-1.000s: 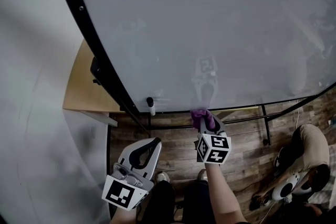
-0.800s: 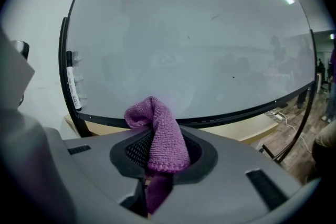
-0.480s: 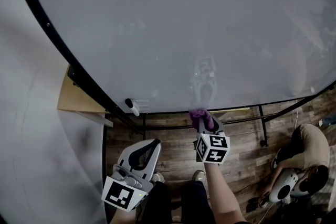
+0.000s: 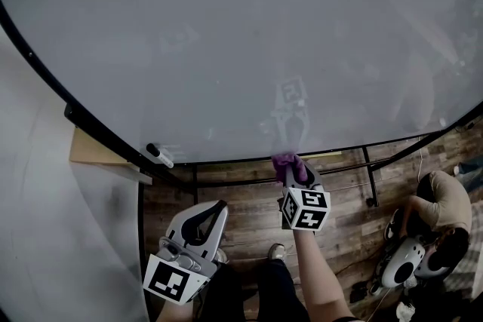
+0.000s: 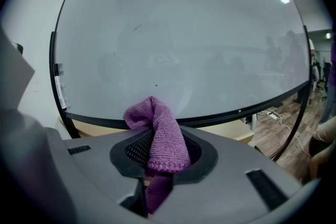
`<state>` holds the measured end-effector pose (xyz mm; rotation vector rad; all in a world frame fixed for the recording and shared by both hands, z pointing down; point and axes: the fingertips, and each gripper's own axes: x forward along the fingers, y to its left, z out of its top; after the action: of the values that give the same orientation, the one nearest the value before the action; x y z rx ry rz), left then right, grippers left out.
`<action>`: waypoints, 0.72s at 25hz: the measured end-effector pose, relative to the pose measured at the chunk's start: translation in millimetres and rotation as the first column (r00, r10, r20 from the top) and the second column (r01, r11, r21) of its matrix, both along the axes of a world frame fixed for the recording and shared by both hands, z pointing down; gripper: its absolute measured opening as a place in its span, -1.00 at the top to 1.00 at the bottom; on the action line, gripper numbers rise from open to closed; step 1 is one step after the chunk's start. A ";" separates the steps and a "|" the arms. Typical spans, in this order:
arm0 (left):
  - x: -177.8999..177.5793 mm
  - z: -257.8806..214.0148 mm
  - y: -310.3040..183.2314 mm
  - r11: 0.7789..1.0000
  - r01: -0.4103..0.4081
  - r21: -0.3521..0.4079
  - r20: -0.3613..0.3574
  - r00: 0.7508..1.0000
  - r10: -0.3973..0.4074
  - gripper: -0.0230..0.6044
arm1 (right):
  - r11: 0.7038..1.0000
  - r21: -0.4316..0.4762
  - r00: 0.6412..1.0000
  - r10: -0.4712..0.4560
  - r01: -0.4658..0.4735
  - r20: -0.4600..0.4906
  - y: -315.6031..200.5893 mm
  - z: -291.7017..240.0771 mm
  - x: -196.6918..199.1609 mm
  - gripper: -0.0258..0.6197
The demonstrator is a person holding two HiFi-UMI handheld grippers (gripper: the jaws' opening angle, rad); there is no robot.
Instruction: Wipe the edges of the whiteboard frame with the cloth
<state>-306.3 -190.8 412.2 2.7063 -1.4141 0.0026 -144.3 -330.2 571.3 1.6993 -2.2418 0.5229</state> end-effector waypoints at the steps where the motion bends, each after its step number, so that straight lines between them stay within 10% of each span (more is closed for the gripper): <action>1: 4.4 0.6 -0.9 1.000 -0.003 0.000 0.000 1.000 0.003 0.87 | 1.000 0.000 1.000 0.003 -0.003 0.001 -1.2 0.4 4.6 0.67; 18: 75.5 3.9 -14.4 1.000 0.000 -0.001 -0.002 1.000 0.000 0.87 | 1.000 0.007 1.000 -0.020 0.020 0.006 -13.2 0.2 67.7 0.67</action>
<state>-230.8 -205.2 416.1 2.7046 -1.4137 0.0010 -76.6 -343.4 571.5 1.6785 -2.2646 0.5168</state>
